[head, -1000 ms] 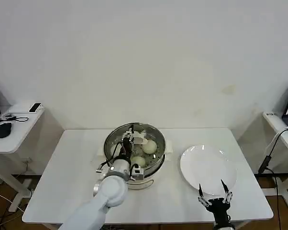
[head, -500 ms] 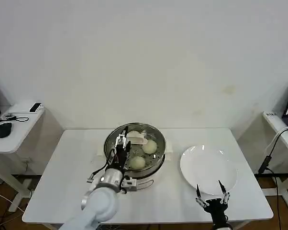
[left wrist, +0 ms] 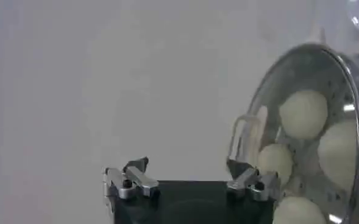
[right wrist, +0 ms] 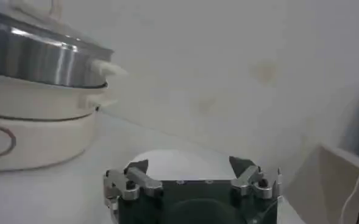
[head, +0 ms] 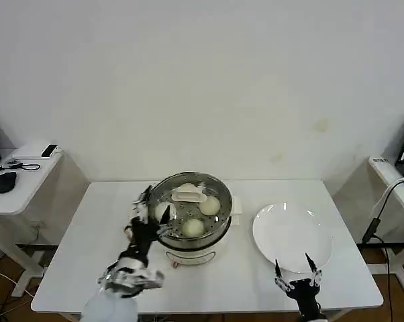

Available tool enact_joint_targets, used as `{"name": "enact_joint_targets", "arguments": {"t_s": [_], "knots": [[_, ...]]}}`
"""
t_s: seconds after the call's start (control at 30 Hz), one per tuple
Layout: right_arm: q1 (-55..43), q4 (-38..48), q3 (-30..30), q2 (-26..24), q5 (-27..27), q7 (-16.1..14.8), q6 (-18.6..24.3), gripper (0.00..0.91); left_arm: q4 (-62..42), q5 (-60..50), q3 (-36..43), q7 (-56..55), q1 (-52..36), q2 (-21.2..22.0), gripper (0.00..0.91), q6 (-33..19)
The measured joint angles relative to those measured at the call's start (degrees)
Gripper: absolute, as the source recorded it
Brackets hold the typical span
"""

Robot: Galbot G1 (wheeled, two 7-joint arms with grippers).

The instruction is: Take steamed baozi put them in steamer then cover it.

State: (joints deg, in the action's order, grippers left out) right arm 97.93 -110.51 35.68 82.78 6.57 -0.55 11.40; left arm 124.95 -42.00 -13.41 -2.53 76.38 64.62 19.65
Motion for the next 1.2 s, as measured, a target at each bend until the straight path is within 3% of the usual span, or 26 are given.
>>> {"name": "enact_joint_targets", "arguments": {"t_s": [0.27, 0.47, 0.8, 1.2], "knots": [[0.53, -0.73, -0.98, -2.30, -3.65, -1.06, 1.42, 0.907, -2.80, 28.72, -13.05, -7.89, 9.80, 3.27, 0.907, -9.87], [1.67, -1.65, -1.25, -3.90, -6.46, -2.13, 1.65, 0.907, -5.05, 41.45, -19.15, -8.94, 15.61, 4.33, 0.907, -15.34], [3.53, -3.71, -1.86, -7.23, -12.22, -3.09, -1.10, 0.907, -7.51, 49.69, -21.84, -9.09, 20.20, 7.16, 0.907, -20.83], [4.48, -6.05, -2.60, -9.38, -13.52, -3.35, -5.69, 0.907, -8.79, 51.48, -23.06, -9.07, 23.07, 9.42, 0.907, -23.03]]}}
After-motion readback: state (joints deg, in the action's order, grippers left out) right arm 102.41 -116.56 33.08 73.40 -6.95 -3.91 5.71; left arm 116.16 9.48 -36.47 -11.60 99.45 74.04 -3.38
